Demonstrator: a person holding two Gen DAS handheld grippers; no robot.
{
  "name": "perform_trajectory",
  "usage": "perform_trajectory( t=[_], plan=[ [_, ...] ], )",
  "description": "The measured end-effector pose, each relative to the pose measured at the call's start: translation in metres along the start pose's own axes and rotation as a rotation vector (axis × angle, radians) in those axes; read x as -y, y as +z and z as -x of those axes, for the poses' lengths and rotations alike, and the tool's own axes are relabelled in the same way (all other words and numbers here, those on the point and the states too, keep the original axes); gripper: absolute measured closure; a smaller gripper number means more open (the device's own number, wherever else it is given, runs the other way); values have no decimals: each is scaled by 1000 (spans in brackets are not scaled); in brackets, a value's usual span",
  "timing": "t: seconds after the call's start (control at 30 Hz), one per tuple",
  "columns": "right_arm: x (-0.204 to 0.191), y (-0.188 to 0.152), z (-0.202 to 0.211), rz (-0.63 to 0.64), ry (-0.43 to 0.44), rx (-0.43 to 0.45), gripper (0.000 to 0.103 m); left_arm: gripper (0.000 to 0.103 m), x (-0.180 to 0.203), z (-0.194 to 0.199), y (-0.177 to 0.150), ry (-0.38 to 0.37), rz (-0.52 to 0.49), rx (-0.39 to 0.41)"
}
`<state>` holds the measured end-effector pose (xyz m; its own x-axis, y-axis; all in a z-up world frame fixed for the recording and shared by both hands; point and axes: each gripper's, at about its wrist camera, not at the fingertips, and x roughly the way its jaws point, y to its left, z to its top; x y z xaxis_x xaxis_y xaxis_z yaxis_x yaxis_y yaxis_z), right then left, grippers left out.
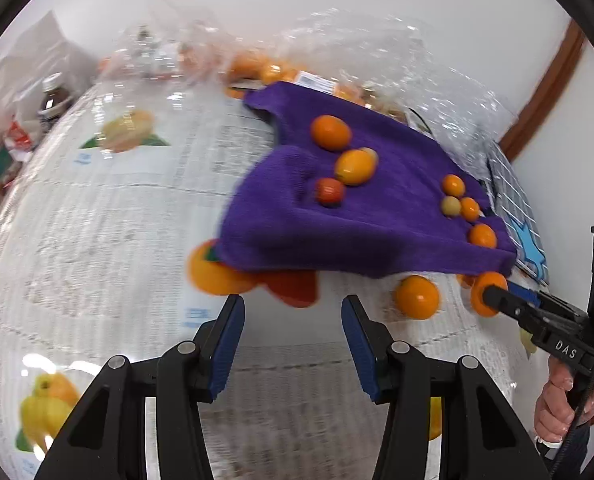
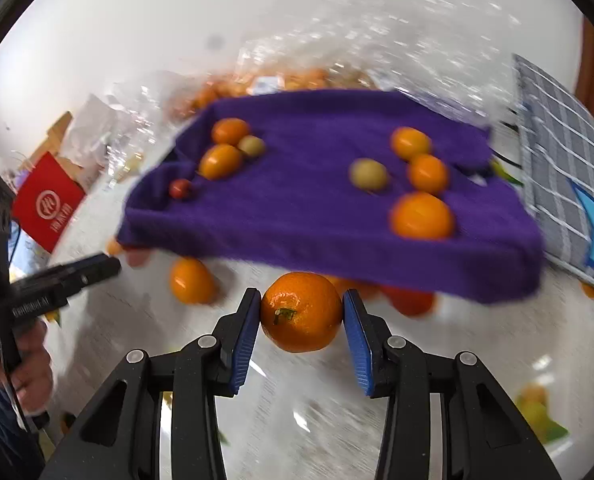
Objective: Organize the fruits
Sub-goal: 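Grasp an orange beside the towel with the right tool while the left tool approaches another, then grasp a second orange with the left tool while the right tool holds its orange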
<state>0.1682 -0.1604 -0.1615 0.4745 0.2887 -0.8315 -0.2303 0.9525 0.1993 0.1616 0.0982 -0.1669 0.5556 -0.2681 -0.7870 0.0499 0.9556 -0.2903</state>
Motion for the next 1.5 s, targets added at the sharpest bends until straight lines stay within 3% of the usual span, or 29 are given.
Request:
perform_trajectory(
  t=[0.13,0.43,0.87,1.0,1.2,1.5],
  plan=[
    [20,-16,4,-2,-41,-24,61,55,22,-10,2,-18,-33,-13],
    [26,-26,3,4,-18,-1,60,55,59,-24,8,-18,-95,-48],
    [45,-35,22,-17,-19,24,60,53,97,-49,6,-122,-164,-102],
    [57,-37,29,-45,-32,31,60,55,108,-57,5,-132,-171,-107],
    [71,-38,38,-69,-54,42,60,68,124,-68,7,-161,-195,-108],
    [75,-35,46,-78,-62,55,60,69,134,-71,12,-120,-222,-99]
  ],
)
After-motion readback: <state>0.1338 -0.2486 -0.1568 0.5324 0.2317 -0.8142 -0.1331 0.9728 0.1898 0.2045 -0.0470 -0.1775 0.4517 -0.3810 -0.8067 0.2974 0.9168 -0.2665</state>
